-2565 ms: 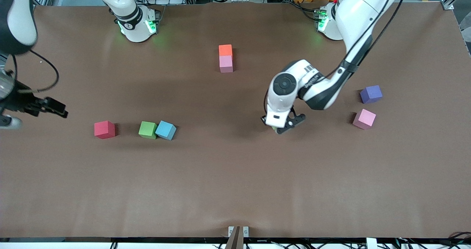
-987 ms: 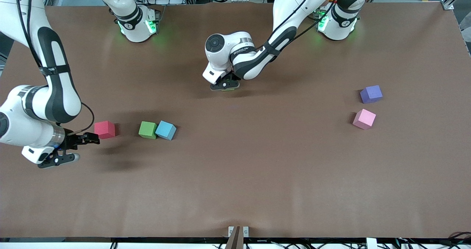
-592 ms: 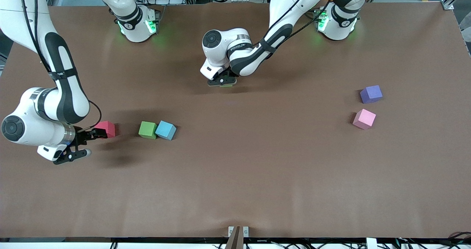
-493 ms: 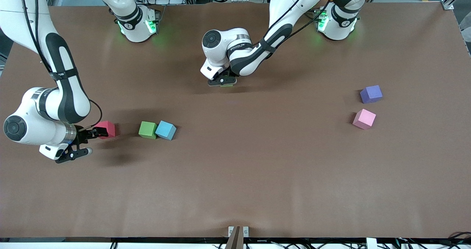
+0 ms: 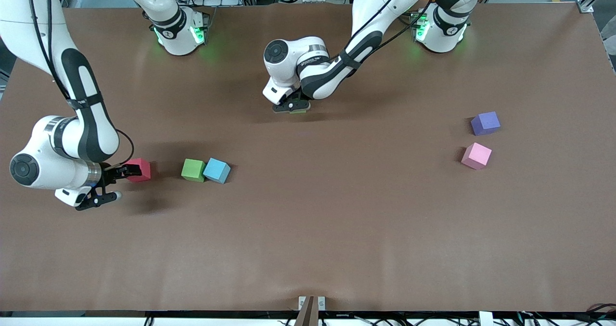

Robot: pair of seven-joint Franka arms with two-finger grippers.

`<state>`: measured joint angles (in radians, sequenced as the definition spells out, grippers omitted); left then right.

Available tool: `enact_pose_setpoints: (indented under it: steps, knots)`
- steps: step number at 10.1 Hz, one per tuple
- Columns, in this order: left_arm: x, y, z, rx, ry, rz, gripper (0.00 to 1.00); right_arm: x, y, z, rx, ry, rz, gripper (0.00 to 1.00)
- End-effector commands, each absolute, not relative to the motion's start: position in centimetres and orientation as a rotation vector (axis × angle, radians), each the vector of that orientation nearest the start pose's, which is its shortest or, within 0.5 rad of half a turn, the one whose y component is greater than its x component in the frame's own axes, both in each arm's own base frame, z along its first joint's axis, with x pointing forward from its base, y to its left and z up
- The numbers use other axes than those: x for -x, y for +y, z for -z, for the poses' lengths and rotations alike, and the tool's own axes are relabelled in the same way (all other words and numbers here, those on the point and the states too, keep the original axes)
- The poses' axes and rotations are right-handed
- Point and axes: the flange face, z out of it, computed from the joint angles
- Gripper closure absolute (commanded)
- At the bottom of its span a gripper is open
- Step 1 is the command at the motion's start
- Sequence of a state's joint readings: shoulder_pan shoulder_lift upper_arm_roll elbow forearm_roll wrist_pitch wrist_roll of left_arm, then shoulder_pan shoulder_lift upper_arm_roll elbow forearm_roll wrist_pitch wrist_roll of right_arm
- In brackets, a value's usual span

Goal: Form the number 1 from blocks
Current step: 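Carry the green cube to the column while the right gripper grasps the red cube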

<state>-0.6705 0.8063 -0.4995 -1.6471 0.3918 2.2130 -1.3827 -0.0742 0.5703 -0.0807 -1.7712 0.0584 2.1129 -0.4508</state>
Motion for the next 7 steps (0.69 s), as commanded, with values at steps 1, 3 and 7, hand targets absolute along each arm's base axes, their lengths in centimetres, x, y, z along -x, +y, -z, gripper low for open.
enact_pose_setpoints:
  steps: [1, 3, 7]
  knots:
    - [-28.9, -60.0, -17.0, 3.016, -0.071, -0.181, 0.01, -62.7, -9.4, -21.7, 3.03, -0.361, -0.349, 0.0]
    - [-29.1, -60.0, -18.4, 3.004, -0.073, -0.163, 0.0, -62.7, -9.3, -21.6, 3.031, -0.356, -0.354, 0.0]
    - [-32.9, -58.3, -23.9, 2.986, -0.15, -0.087, 0.0, -62.5, -8.0, -20.9, 3.024, -0.342, -0.401, 0.0]
